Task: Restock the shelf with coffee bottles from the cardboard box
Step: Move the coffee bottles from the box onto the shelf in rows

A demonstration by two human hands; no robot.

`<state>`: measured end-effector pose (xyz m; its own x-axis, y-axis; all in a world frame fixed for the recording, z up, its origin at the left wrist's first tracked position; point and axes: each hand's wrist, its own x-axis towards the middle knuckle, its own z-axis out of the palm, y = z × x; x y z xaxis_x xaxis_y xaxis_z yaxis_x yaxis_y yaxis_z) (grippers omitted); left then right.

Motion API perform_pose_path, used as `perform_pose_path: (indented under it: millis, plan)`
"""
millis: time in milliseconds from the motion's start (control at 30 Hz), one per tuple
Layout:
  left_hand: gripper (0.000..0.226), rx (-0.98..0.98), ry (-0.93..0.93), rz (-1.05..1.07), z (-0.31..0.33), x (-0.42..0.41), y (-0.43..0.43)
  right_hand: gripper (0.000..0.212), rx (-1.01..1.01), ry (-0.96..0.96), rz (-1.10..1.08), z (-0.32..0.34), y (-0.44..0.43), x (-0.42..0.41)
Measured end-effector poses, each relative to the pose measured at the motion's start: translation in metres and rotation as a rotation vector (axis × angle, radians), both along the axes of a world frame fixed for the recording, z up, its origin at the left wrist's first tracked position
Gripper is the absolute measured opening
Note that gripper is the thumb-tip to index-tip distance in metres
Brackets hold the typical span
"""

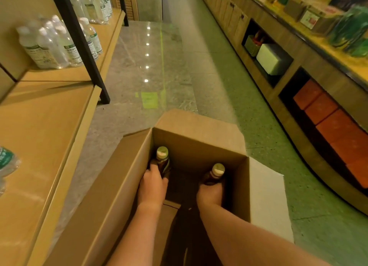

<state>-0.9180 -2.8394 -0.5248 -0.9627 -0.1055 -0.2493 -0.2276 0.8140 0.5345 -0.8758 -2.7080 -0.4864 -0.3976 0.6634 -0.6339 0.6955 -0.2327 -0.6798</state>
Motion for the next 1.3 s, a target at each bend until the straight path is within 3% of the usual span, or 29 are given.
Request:
perform_pose_path:
  millis: [233,400,667,900,1300]
  plan:
    - [0.069,0.145,0.007,0.063,-0.001,0.005,0.006,0.031,-0.009,0.020,0.062,0.004,-0.005,0.002]
    - [0.041,0.216,0.090,0.067,0.029,0.016,0.004,0.030,0.022,0.083,0.135,0.027,-0.007,0.009]
    - [0.054,0.314,0.151,0.122,0.110,0.043,-0.005,0.044,0.092,0.231,0.327,0.096,0.017,0.030]
    - [0.059,0.355,0.152,0.060,0.209,0.060,-0.003,0.053,-0.001,0.351,0.530,0.168,0.056,0.040]
    - [0.057,0.371,0.407,0.165,0.365,0.047,0.082,0.064,0.082,0.647,0.819,0.294,0.174,-0.026]
